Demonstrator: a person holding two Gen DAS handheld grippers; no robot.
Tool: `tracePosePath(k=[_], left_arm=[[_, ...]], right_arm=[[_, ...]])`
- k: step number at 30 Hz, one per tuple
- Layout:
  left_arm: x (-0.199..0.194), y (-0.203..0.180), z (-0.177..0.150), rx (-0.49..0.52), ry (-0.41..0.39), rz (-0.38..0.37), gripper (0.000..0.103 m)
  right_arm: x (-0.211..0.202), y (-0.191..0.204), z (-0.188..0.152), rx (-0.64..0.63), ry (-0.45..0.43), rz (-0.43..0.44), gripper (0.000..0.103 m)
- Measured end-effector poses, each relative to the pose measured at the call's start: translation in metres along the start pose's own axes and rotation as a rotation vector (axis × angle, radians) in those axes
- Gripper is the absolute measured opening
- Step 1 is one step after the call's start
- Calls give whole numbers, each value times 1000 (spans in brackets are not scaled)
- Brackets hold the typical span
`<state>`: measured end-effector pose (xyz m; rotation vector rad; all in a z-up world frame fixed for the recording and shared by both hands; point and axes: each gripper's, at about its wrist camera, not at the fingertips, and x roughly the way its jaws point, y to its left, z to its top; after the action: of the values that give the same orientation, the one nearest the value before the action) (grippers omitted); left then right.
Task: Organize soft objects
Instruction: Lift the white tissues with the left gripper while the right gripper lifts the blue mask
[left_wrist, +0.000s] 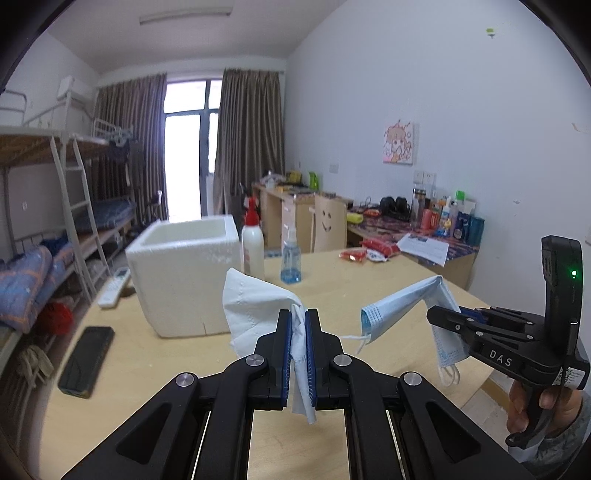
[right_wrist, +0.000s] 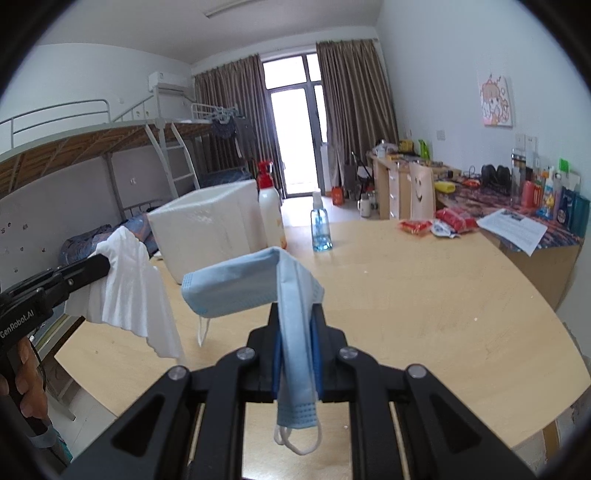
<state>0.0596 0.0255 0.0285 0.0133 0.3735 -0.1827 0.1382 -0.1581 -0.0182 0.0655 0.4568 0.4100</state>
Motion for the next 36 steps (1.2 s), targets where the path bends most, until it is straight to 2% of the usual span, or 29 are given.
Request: tracePosePath(k=[12, 21, 36], left_arm=[[-56, -5, 5, 32, -132, 45, 8], [-102, -4, 1, 52, -220, 119, 8], [-121, 13, -5, 41, -244, 231, 8]], right_arm=[[-40, 18, 3, -43, -110, 27, 17], [-63, 37, 2, -91, -174, 64, 17], [-52, 64, 5, -157, -187, 176, 17]])
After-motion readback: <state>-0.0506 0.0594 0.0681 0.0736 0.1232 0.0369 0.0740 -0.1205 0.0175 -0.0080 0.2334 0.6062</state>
